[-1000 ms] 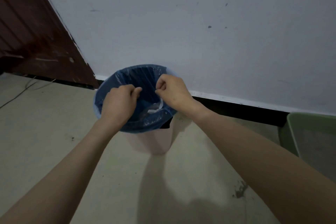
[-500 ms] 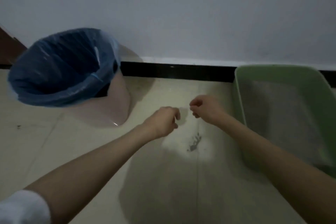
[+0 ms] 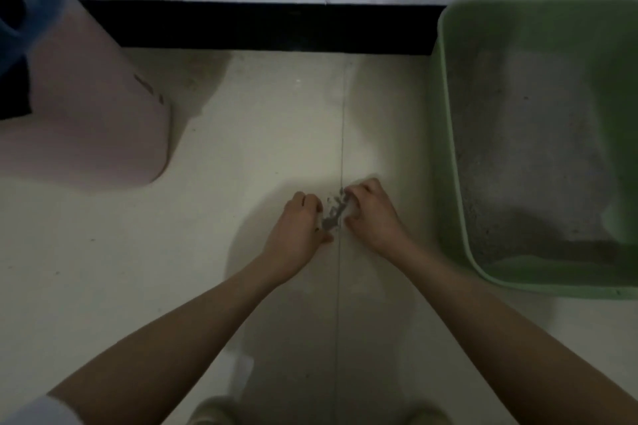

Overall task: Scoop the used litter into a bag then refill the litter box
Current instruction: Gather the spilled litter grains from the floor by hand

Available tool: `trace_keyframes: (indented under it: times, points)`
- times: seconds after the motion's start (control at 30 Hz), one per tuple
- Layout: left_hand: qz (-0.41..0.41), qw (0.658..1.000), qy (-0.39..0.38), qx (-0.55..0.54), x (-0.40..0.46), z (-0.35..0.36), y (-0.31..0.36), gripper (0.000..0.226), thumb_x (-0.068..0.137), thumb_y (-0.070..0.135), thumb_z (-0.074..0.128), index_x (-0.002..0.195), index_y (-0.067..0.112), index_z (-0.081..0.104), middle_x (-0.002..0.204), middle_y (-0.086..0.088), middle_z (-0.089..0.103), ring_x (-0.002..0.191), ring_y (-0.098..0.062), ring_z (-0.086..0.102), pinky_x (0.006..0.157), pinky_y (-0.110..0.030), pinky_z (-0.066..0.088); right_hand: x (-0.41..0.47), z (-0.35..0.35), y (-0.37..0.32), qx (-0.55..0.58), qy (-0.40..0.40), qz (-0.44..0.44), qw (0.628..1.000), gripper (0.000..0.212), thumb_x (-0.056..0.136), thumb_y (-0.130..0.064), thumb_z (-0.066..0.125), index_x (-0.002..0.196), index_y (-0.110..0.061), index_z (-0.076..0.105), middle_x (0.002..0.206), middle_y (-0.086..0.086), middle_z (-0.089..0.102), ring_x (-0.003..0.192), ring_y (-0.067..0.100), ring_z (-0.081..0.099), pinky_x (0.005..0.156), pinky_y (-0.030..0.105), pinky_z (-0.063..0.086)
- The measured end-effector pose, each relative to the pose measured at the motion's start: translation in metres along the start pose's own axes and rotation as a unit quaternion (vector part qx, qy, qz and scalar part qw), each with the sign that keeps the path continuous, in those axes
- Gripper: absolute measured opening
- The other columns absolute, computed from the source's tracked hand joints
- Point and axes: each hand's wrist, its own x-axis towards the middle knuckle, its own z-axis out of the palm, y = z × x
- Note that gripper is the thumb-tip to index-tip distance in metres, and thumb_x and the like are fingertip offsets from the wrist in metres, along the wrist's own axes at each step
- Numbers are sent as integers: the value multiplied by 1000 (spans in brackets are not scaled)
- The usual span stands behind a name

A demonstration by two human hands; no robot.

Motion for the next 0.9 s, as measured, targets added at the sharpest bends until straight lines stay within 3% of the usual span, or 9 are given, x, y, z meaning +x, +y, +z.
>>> trace_keyframes:
  times: [0.13, 0.3, 0.47, 0.67, 0.8, 0.9]
  points:
    - [7, 1000, 17, 5, 12, 4, 0, 48, 68, 23, 78, 106, 4, 57, 108, -14, 51, 104, -28, 46, 85, -29, 35, 9, 5, -3, -12, -2, -28, 1000, 36, 79, -4, 63, 114, -2, 55, 114, 14, 47, 103, 27, 49, 87, 26, 37]
    - [38, 998, 34, 23, 15, 4, 3, 19, 82, 15, 64, 99, 7, 66, 98, -13, 57, 95, -29, 53, 80, -36, 42, 14, 7, -10, -49, 12, -54, 997, 22, 86, -7, 56, 106, 0, 58, 112, 15, 51, 97, 29, 53, 81, 31, 40]
    - [47, 995, 24, 80, 20, 3, 3, 21, 89, 7, 52, 104, 8, 66, 98, -13, 59, 93, -29, 56, 79, -38, 45, 14, 10, -17, -91, -1, -63, 994, 18, 89, -7, 51, 99, -2, 64, 104, 16, 57, 94, 32, 57, 79, 36, 44]
    - [76, 991, -4, 113, 16, -1, 5, 21, 89, 1, 46, 104, 0, 60, 104, -19, 57, 100, -33, 53, 82, -40, 44, 9, 18, -20, -140, 5, -53, 989, 23, 89, -3, 46, 101, -4, 65, 105, 16, 60, 97, 31, 60, 77, 30, 44]
    - [26, 999, 8, 31, 10, -12, -1, 16, 88, 11, 55, 96, 2, 66, 101, -16, 63, 96, -30, 58, 80, -32, 43, 1, 12, -10, -35, 25, -24, 999, 17, 87, -11, 55, 91, -3, 70, 96, 13, 68, 90, 25, 62, 76, 25, 41]
    - [-13, 997, 40, -60, -1, -28, -8, 12, 87, 14, 62, 91, 5, 70, 90, -5, 67, 87, -18, 59, 70, -13, 34, -13, 2, -6, 203, 79, 98, 971, 9, 79, -5, 65, 74, -9, 73, 70, 4, 66, 59, 8, 57, 66, 19, 44]
